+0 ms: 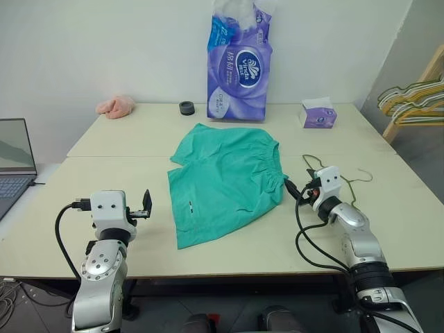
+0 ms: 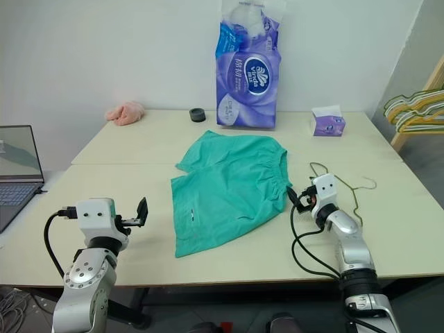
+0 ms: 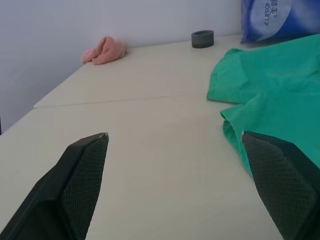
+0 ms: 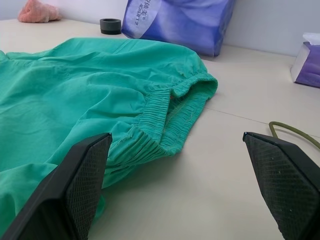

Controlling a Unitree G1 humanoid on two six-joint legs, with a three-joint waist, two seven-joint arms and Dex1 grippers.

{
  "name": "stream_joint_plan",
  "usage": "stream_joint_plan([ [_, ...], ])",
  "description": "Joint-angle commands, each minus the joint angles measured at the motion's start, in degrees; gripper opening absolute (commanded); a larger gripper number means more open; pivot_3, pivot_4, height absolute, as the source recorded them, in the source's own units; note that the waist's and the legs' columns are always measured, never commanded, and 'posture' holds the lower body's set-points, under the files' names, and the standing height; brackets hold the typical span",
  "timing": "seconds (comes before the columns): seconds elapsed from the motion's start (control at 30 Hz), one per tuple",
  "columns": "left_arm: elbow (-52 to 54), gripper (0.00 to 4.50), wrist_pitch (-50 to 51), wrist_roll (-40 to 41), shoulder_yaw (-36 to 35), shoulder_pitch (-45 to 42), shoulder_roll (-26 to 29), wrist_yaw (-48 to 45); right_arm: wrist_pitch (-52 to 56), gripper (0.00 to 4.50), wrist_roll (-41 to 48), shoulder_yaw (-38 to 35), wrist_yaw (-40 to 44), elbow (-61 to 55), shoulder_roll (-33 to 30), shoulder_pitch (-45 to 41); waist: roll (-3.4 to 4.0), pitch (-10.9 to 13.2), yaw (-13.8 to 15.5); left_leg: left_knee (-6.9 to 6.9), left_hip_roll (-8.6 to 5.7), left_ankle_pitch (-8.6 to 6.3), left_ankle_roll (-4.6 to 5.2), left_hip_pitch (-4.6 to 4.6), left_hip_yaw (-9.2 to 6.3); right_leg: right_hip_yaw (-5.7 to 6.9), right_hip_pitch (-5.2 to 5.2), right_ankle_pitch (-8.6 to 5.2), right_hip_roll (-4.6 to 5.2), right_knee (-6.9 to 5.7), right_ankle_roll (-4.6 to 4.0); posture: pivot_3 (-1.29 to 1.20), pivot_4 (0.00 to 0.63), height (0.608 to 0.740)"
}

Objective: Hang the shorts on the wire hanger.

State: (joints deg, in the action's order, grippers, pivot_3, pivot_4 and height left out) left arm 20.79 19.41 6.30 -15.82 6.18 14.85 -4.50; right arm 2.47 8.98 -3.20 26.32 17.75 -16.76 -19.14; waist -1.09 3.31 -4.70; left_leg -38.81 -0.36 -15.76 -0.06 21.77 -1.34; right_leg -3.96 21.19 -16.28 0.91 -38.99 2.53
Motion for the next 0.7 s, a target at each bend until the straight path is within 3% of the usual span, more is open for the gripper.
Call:
stream_joint_plan([
  [0.03,2.2,4.50,-1.7,-0.2,-0.5,-0.4,0.2,0.0,-0.7,4.48,0.2,-0.3,0.4,-2.0,-0.4,-1.2,0.00,0.0,0.0,0.00,0.00,0.00,0.00,0.00,0.00,0.00,0.00,0.00,0.00,0.00,0.00,-0.04,0.007,0.740],
  [0.7,2.4,4.50,-0.9,0.4,-1.1,0.4,-0.1,0.0,-0.9,4.48,0.1,0.0,2.2,-2.0,-0.4,-1.4,0.00,0.0,0.1,0.01,0.00,0.00,0.00,0.00,0.00,-0.01,0.00,0.00,0.00,0.00,0.00,-0.04,0.011,0.740],
])
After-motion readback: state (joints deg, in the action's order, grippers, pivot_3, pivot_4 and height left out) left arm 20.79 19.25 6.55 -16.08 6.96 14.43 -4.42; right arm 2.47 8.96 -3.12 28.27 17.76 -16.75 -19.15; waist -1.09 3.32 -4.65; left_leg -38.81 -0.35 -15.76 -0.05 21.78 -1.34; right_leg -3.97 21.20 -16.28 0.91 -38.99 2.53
